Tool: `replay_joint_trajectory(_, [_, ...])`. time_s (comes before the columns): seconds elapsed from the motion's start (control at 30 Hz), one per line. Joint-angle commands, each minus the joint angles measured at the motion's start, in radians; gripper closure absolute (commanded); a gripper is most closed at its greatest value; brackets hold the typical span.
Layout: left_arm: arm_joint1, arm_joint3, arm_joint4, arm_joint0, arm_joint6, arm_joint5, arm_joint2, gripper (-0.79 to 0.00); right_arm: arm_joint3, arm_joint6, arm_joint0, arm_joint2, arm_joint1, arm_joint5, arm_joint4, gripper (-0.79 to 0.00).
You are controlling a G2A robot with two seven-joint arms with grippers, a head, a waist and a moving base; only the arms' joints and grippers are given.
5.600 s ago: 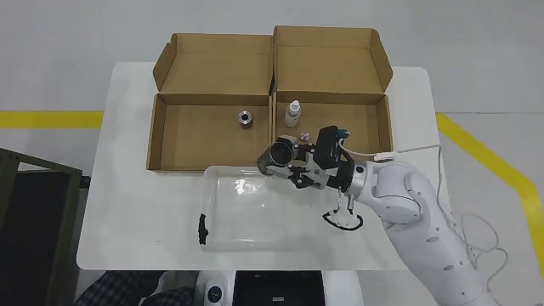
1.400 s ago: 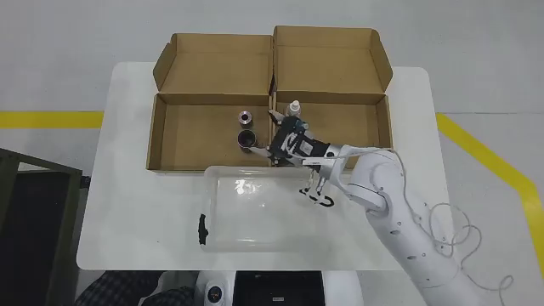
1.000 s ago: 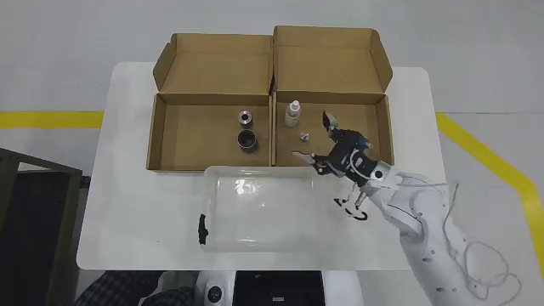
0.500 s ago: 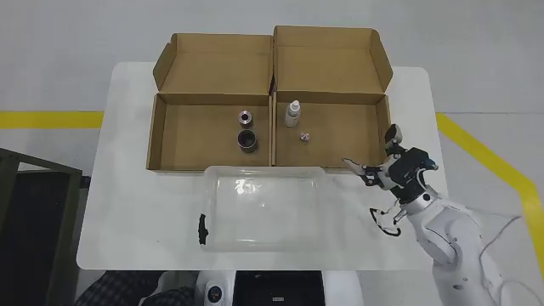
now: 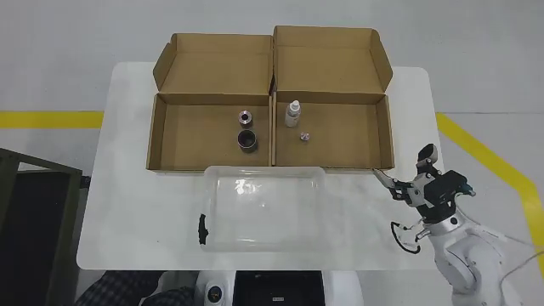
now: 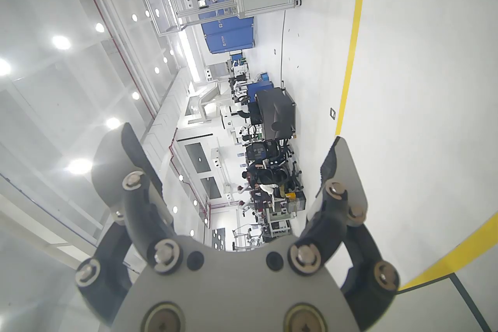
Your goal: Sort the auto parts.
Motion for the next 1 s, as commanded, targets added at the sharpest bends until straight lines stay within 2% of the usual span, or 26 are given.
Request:
replay_joint_trajectory(0.0, [0.000,0.000,0.000,0.000,0.000,0.000,0.000,-0.785,-0.003,-0.001,-0.007,0.006,0.000,0.011,-0.009,-0.785])
replay_joint_trajectory(0.97, [0.000,0.000,0.000,0.000,0.000,0.000,0.000,-0.785,-0.005,-0.003,-0.012,0.008,0.000,0.028,-0.015,-0.785])
